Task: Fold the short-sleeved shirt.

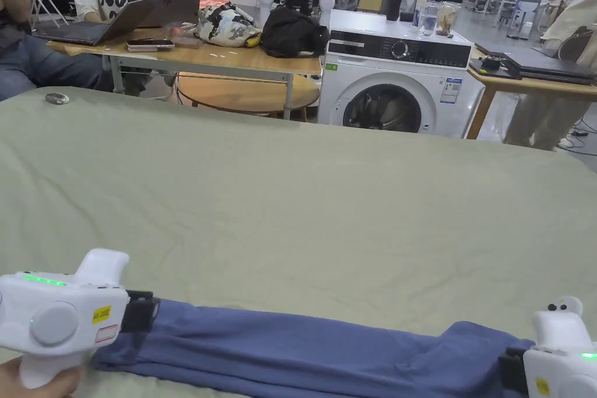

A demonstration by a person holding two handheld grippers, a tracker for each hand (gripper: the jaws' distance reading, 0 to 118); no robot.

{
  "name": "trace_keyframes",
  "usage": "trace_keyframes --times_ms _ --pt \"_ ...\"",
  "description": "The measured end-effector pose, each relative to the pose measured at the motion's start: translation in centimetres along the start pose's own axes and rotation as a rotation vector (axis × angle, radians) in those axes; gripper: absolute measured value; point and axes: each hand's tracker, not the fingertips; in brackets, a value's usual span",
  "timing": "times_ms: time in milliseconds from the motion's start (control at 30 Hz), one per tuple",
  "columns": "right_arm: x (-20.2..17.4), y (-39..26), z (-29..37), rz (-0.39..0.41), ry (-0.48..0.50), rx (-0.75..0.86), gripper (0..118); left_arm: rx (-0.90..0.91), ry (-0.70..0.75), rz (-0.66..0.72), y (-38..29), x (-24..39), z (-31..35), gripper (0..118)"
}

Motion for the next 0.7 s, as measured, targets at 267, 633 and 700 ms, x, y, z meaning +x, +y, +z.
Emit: trace_keyframes --times_ms 267,633,700 --pt "-5.5 1.3 1.1 -0.099 -0.005 0.413 54 0.300 0.068 0.006 1.5 5.8 -0.2 49" --pt "-11.8 2.2 3.4 -0.153 0.021 0.684 0 0.483 0.123 0.057 1.5 7.5 2.0 0" --pt "-13.0 2.5 3.3 -0.135 0.016 0.688 0 0.480 0.119 0.060 1.7 6.8 2.4 0"
